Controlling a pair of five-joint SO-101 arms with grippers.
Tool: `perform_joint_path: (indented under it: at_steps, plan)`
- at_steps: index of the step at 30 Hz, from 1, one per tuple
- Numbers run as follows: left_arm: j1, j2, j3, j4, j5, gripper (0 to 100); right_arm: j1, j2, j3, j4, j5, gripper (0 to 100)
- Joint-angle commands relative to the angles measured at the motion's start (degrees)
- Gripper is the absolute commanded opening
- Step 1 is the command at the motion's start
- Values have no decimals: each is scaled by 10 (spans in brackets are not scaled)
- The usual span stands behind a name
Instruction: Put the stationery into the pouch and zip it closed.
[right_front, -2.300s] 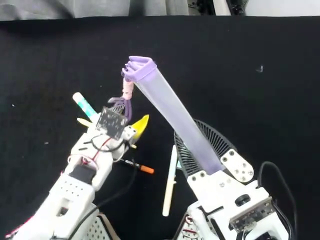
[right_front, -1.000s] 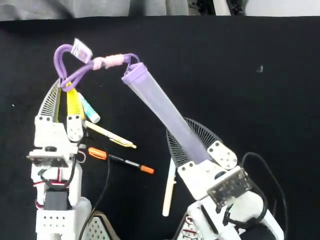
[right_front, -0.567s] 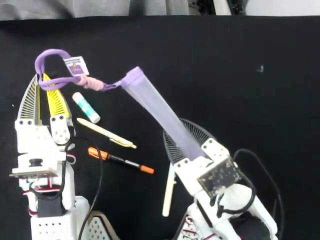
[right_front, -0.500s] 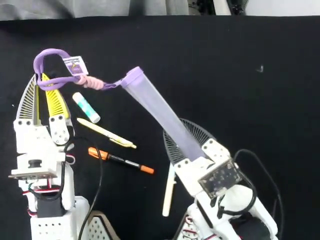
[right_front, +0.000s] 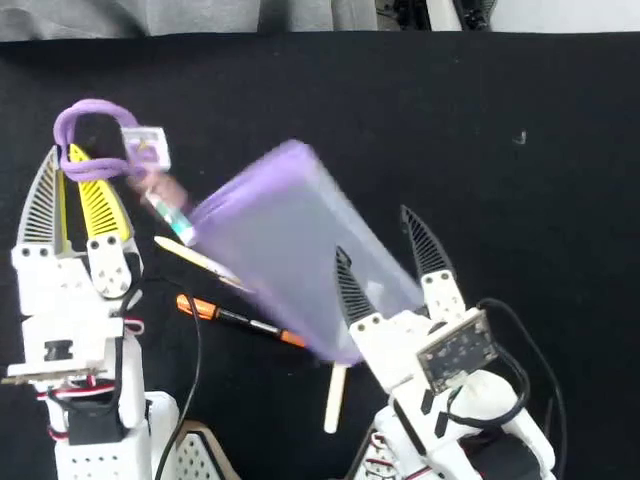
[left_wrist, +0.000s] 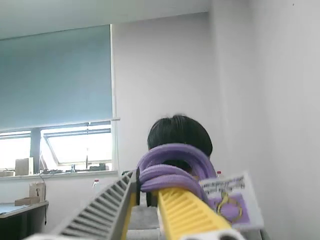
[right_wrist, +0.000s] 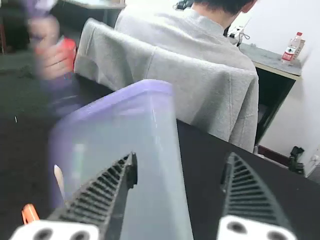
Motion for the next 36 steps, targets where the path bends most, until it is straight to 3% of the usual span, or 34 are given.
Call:
perform_joint_path:
  at_steps: [1,14,27,32,36]
  plan:
    - [-5,-1,-65,2,-1,27,-4,-55,-6,-22,-18,282]
    - [-4,14,-208,2,-1,27,-4,-55,-6,-18,-15,280]
    - [-4,308,-461,4,-1,27,-1,-55,-20,-16,-15,279]
    - [-4,295,-495,105,-2,27,0,-54,-24,16,-13,279]
    - [-4,251,-481,156,-2,28,0,-54,-25,33,45,279]
